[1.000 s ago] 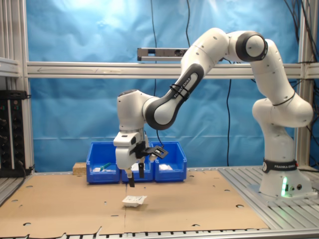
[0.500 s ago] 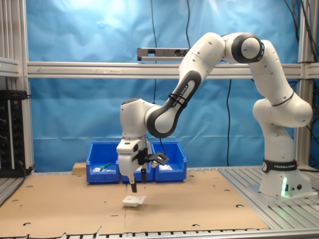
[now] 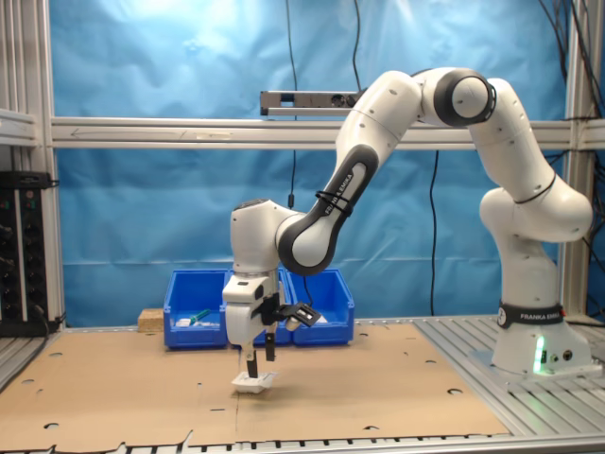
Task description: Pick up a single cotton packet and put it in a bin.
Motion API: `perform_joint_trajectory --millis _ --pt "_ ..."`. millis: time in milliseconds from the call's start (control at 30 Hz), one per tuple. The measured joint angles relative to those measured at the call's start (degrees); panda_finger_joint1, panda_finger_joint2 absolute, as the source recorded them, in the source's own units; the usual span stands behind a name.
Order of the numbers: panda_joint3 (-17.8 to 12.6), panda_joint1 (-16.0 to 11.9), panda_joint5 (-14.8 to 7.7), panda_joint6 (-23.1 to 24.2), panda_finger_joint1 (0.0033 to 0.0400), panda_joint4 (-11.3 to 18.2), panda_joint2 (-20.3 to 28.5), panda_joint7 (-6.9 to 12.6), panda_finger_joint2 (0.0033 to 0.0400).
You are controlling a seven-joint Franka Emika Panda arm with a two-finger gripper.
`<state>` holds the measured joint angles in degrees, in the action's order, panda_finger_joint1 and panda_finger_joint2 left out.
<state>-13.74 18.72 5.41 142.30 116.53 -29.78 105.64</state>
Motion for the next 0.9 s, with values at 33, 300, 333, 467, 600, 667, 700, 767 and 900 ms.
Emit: perform_joint_trajectory --millis 33,300,333,467,600,667,700,767,900 --pt "0.09 0.00 0.21 0.26 0.0400 0.00 -0.11 0.23 0.0400" --pt "0.67 -0.01 2.07 1.97 0.0400 -0.11 -1.66 2.54 0.0400" --pt "0.72 -0.03 2.19 2.11 0.0400 -0.16 -1.90 2.84 0.0400" --pt "0.94 -0.25 2.54 2.58 0.0400 -0.47 -2.98 3.87 0.0400" --pt "1.20 -0.83 2.76 2.85 0.0400 -0.91 -4.11 4.94 0.0400" --pt "1.36 -1.23 2.86 3.00 0.0400 -1.11 -4.63 5.42 0.0400" --pt "1.43 -1.45 2.90 3.07 0.0400 -1.19 -4.86 5.62 0.0400" --pt "1.48 -1.86 2.99 3.21 0.0400 -1.33 -5.28 5.98 0.0400" --pt "1.57 -2.48 3.11 3.42 0.0400 -1.53 -5.75 6.60 0.0400"
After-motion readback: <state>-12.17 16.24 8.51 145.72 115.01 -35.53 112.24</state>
